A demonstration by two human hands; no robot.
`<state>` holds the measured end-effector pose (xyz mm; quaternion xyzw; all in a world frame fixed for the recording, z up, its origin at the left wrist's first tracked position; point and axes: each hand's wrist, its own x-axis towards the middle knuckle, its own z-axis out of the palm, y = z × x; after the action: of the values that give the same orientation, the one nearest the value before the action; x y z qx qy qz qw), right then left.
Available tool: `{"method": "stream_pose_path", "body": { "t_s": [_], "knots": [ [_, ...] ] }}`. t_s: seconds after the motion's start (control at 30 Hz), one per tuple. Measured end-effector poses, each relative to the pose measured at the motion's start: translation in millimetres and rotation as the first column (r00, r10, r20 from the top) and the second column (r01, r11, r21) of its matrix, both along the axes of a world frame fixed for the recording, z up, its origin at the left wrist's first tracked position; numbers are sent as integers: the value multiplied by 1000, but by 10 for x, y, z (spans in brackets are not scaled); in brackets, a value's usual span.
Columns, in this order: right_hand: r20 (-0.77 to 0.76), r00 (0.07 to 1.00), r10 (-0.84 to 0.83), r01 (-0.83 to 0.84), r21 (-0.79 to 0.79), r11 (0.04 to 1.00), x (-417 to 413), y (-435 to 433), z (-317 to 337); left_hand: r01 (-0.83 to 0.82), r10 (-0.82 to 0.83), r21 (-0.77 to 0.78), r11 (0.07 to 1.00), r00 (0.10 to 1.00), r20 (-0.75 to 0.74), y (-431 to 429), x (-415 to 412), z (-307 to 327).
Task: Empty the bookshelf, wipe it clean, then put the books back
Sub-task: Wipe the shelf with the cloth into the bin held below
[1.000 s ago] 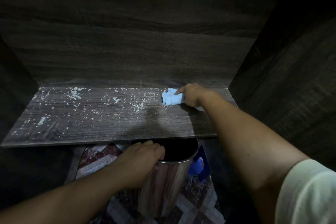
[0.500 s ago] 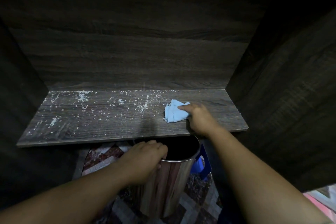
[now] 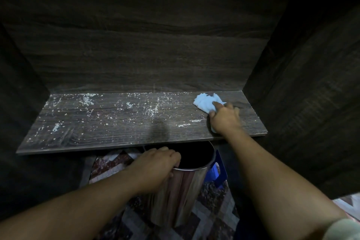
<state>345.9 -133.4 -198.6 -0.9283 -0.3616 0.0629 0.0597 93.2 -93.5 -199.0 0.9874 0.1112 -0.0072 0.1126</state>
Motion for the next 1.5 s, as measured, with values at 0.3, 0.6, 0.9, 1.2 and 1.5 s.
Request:
{"method": "stream_pose_path", "body": {
  "t_s": [0.3, 0.6, 0.9, 1.2, 1.5],
  "knots": [
    [-245, 966, 83, -94, -33, 995, -513, 85, 227, 45, -44, 22, 999, 999, -17, -35, -30, 36],
    [-437, 892, -117, 241, 240, 940, -420, -223, 668, 56, -55, -15, 998, 998, 22, -108, -84, 162],
    [-308, 951, -25, 49, 72, 996, -533, -215, 339, 78, -78, -8, 997, 997, 9, -76, -139, 90],
    [-147, 973, 179, -191, -71, 979, -466, -66, 213, 53, -53, -14, 999, 999, -14, 13, -163, 59],
    [-287, 903, 320, -356, -85, 930, -595, -155, 319, 79, -79, -14, 997, 996, -33, -39, -226, 34]
  ]
}}
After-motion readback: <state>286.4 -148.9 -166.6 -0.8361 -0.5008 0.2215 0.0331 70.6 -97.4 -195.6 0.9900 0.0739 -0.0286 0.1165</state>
